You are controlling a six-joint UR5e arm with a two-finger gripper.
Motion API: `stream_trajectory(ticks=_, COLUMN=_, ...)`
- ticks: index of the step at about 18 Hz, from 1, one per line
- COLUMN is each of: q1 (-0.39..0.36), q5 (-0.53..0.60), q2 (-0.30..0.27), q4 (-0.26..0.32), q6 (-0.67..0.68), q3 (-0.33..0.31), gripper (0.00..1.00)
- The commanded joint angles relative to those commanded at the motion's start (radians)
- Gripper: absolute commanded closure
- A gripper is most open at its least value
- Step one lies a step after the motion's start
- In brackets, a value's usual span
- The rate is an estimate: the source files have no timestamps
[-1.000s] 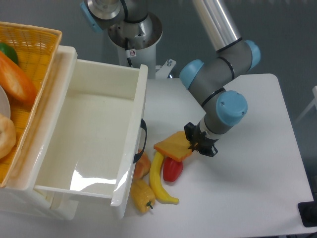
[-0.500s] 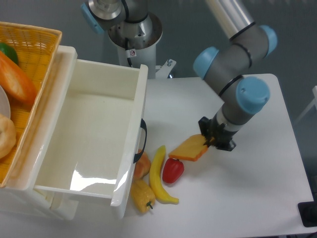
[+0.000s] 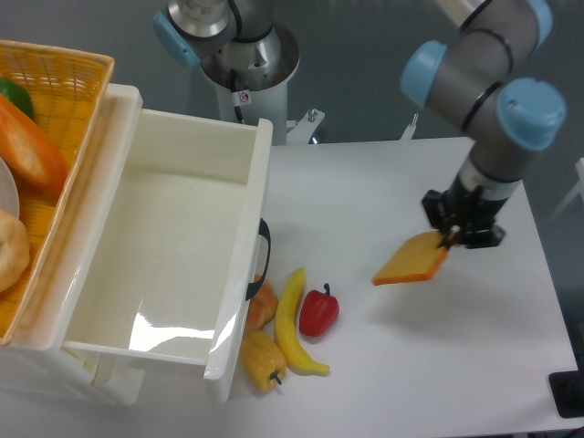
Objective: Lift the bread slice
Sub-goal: 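Lift the toast slice up and away from the red pepper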
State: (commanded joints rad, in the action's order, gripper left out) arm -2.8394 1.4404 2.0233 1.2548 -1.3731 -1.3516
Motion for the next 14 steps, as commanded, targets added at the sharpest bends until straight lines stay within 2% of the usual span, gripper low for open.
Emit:
stream_trajectory(ticks=2, q1=0.0, q5=0.0, q2=-0.002, q4=0.0, q6=0.049, q3=0.023, gripper=1.0)
stream_trajectory(ticks=5, q1=0.005, q5=0.092, q2=-0.012, q4=0.0, q6=0.043, q3=0.029, gripper=1.0)
stream_trajectory(ticks=8, q1=0.011, q5=0.1, q2=-0.009, q4=0.006, q6=0.04, q3=0.049, gripper=1.0)
stream_trajectory(ticks=12, q1=0.014, q5=0.112, q2=-0.011, q4=0.011, q6=-0.021, q3=0.048, gripper=1.0)
stream_trajectory(ticks=14, q1=0.017, q5=0.146, q2=-0.012, q4=0.032, q6=-0.055, q3=0.045, gripper=1.0)
